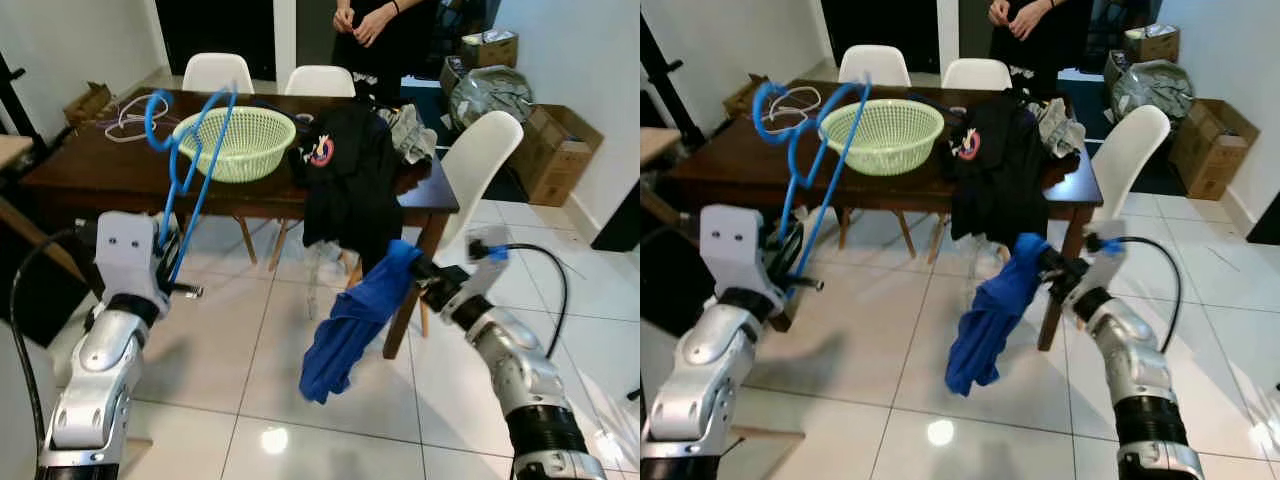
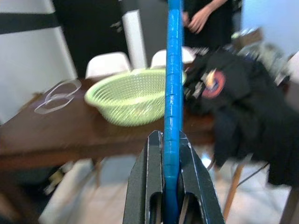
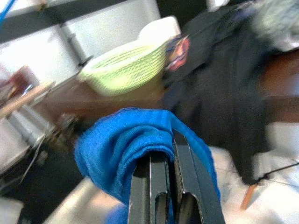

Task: Hang hanger

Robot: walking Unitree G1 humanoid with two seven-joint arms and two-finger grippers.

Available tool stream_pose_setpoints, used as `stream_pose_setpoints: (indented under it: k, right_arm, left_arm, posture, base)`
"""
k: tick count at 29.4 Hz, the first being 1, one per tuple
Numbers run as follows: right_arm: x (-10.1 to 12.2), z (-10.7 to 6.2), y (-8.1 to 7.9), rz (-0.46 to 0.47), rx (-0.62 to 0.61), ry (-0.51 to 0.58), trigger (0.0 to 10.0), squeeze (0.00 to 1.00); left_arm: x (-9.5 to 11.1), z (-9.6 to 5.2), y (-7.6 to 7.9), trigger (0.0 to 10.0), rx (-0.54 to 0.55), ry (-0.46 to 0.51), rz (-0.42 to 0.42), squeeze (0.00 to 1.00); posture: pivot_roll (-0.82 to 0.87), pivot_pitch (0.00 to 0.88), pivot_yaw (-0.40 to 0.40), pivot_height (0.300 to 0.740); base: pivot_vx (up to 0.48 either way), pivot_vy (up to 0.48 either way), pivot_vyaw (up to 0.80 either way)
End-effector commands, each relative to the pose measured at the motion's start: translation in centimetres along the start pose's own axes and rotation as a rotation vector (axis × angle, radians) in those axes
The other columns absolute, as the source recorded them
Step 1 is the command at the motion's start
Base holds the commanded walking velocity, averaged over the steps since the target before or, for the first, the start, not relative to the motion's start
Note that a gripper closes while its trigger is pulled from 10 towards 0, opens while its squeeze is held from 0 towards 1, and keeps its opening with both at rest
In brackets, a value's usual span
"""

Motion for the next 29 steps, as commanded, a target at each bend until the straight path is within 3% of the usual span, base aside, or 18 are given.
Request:
stream_pose_setpoints:
  k: [1, 2, 4, 7, 11, 12, 13, 16, 20, 22, 29]
  right_arm:
    - [3.6, 1.8, -0.9, 0.048, -0.022, 0.157, 10.0, 0.00]
    - [3.6, 1.8, -0.9, 0.048, -0.022, 0.157, 10.0, 0.00]
    - [6.7, 3.2, -2.2, 0.086, -0.013, 0.272, 10.0, 0.00]
    - [9.8, 5.2, -5.4, 0.032, 0.096, 0.308, 10.0, 0.00]
    - [10.5, 5.8, -7.2, -0.002, 0.170, 0.310, 10.0, 0.00]
    - [11.0, 6.0, -8.5, -0.016, 0.219, 0.322, 10.0, 0.00]
    - [11.0, 6.0, -8.5, -0.016, 0.219, 0.322, 10.0, 0.00]
    - [12.0, 6.3, -10.9, -0.001, 0.280, 0.354, 10.0, 0.00]
    - [12.2, 6.5, -11.8, 0.010, 0.288, 0.365, 10.0, 0.00]
    - [12.6, 7.2, -12.7, -0.024, 0.267, 0.366, 10.0, 0.00]
    - [13.5, 8.5, -13.7, -0.106, 0.212, 0.371, 10.0, 0.00]
  left_arm:
    - [1.0, 0.1, -0.1, 10.0, -0.012, 0.019, 0.001, 0.00]
    - [1.0, 0.1, -0.1, 10.0, -0.012, 0.019, 0.001, 0.00]
    - [2.1, 0.4, 0.7, 10.0, -0.045, 0.056, -0.005, 0.00]
    - [3.0, 0.7, 1.9, 10.0, -0.076, 0.089, -0.024, 0.00]
    - [3.0, 0.8, 2.5, 10.0, -0.080, 0.088, -0.048, 0.00]
    - [2.8, 0.8, 2.9, 10.0, -0.082, 0.084, -0.061, 0.00]
    - [2.8, 0.8, 2.9, 10.0, -0.082, 0.084, -0.061, 0.00]
    - [2.5, 0.5, 3.9, 10.0, -0.090, 0.070, -0.085, 0.00]
    - [2.4, 0.3, 4.1, 10.0, -0.091, 0.061, -0.088, 0.00]
    - [2.3, 0.2, 4.1, 10.0, -0.092, 0.049, -0.088, 0.00]
    - [2.3, 0.3, 4.3, 10.0, -0.099, 0.049, -0.082, 0.00]
  posture:
    - [0.05, 0.000, -0.027, 0.740]
    - [0.05, 0.000, -0.027, 0.740]
    - [0.05, 0.000, -0.029, 0.740]
    - [0.05, 0.000, -0.037, 0.740]
    - [0.05, 0.000, -0.039, 0.740]
    - [0.05, 0.000, -0.044, 0.740]
    - [0.05, 0.000, -0.044, 0.740]
    - [0.07, 0.000, -0.056, 0.740]
    - [0.07, 0.000, -0.060, 0.740]
    - [0.07, 0.000, -0.060, 0.740]
    - [0.07, 0.000, -0.061, 0.740]
  base:
    - [0.480, 0.000, 0.00]
    - [0.480, 0.000, 0.00]
    - [0.480, 0.000, 0.00]
    - [0.480, 0.000, 0.00]
    - [0.480, 0.000, 0.00]
    - [0.480, 0.000, 0.00]
    - [0.480, 0.000, 0.00]
    - [0.480, 0.000, 0.00]
    - [0.480, 0.000, 0.00]
    - [0.480, 0.000, 0.00]
    - [0.480, 0.000, 0.00]
Point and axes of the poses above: a point about 5 cm out from each wrist's last joint towards the gripper, its own z axis pointing out of the wrist towards the gripper, its own x axis along the axis of the wrist's last joint, y = z × x, the point moved 1 cm from there along z, pointing out of the wrist towards the gripper, and after that the axes turned 5 degrees about -z, right-handed, at the moved point
